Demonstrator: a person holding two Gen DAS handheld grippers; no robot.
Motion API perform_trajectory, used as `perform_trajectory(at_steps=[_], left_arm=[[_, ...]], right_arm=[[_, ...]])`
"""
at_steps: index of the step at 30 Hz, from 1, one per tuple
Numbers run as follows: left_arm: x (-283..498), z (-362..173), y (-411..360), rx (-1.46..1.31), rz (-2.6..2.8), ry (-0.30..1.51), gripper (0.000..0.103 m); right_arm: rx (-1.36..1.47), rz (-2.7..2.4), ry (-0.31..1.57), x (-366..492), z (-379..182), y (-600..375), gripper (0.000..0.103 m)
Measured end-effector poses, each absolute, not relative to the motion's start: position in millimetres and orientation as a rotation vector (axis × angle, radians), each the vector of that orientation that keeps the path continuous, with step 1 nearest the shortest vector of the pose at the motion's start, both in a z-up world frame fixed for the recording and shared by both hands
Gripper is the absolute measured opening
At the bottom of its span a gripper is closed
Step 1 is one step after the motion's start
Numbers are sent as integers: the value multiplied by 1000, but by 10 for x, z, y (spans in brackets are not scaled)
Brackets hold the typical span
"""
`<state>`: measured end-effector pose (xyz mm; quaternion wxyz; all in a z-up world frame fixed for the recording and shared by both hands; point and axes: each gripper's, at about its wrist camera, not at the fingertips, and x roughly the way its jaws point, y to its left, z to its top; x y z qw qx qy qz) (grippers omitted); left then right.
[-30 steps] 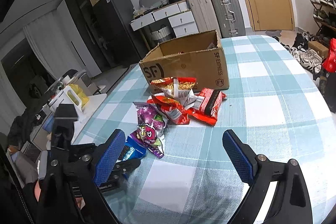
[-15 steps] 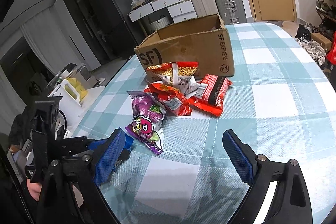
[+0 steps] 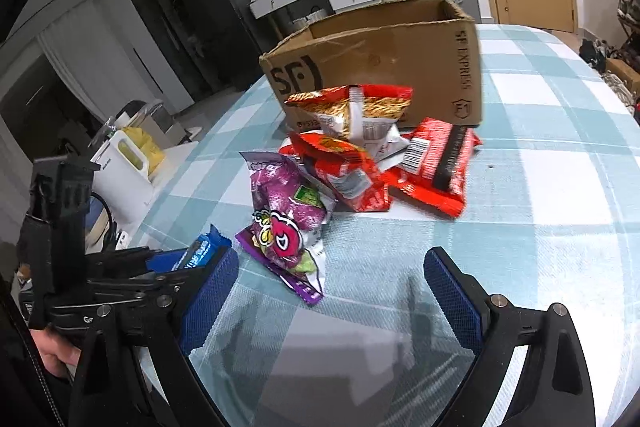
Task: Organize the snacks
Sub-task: 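Hold the Oreo pack in the left gripper while the right gripper grasps the purple bag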
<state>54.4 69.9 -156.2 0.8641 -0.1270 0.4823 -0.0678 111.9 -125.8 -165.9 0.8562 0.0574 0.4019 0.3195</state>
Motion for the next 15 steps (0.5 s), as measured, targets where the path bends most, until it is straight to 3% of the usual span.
perform_trajectory(at_steps=[15], left_arm=[[593, -1603, 761, -300, -161, 1015, 42]], right_arm=[[125, 726, 900, 1332, -1809, -937, 95]])
